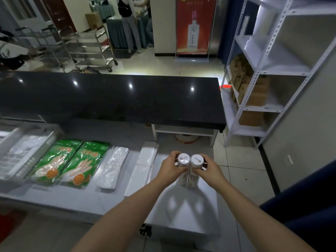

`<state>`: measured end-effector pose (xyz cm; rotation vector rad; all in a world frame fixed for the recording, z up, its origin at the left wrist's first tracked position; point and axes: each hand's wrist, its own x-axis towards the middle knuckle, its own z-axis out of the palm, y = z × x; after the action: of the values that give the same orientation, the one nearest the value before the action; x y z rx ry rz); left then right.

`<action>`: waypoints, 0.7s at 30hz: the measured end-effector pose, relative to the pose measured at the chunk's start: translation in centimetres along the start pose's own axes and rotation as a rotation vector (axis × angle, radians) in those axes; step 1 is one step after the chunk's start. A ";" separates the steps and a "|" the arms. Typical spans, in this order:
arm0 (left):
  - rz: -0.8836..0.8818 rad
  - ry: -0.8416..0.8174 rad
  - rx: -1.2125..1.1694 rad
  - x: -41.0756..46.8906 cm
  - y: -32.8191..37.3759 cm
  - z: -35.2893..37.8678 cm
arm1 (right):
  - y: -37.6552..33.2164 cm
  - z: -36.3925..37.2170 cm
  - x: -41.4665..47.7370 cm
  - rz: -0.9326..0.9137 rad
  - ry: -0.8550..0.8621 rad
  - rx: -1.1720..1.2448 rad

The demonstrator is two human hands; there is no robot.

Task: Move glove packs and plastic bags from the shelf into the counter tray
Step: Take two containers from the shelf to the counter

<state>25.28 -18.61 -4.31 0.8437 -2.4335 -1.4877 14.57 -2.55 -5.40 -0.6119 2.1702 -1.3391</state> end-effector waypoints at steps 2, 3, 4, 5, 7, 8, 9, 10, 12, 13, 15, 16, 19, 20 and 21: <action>0.006 -0.021 0.018 0.0 0.0 0.0 | -0.2 0.0 0.0 0.009 0.004 0.002; 0.012 -0.036 0.035 0.0 0.0 -0.1 | -0.3 0.1 0.0 0.014 -0.002 -0.003; 0.018 -0.053 0.057 0.0 0.1 -0.2 | -0.4 0.0 0.0 0.024 -0.017 -0.018; 0.025 -0.067 0.080 -0.1 0.2 -0.3 | -0.6 0.0 0.0 0.034 -0.038 -0.043; 0.037 -0.082 0.112 -0.2 0.3 -0.5 | -0.8 -0.3 0.0 0.041 -0.085 -0.089; 0.039 -0.087 0.119 -0.3 0.3 -0.6 | -0.8 -0.4 -0.1 0.038 -0.107 -0.101; 0.039 -0.092 0.123 -0.3 0.3 -0.7 | -0.8 -0.5 -0.1 0.034 -0.120 -0.109; 0.039 -0.096 0.126 -0.3 0.4 -0.9 | -0.8 -0.6 -0.2 0.030 -0.126 -0.109; 0.035 -0.105 0.127 -0.3 0.6 -1.0 | -1.1 -0.8 -0.2 0.028 -0.129 -0.100; 0.032 -0.110 0.127 -0.3 0.7 -1.1 | -1.4 -0.9 -0.3 0.025 -0.134 -0.094; 0.031 -0.113 0.131 -0.4 1.0 -1.4 | -1.9 -1.1 -0.3 0.021 -0.138 -0.099; 0.030 -0.115 0.132 -0.5 1.2 -1.6 | -2.2 -1.1 -0.2 0.020 -0.132 -0.102; 0.034 -0.114 0.131 -0.6 1.7 -2.6 | -3.9 -1.3 0.3 0.001 -0.088 -0.075; 0.036 -0.102 0.133 -0.7 2.0 -3.1 | -4.7 -1.4 0.6 -0.018 -0.061 -0.053; 0.028 -0.082 0.133 -0.8 2.3 -3.6 | -5.6 -1.4 0.9 -0.036 -0.029 -0.034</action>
<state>26.54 -20.15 -0.47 0.7831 -2.6179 -1.3898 13.56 -4.43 0.01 -0.6819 2.1726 -1.3058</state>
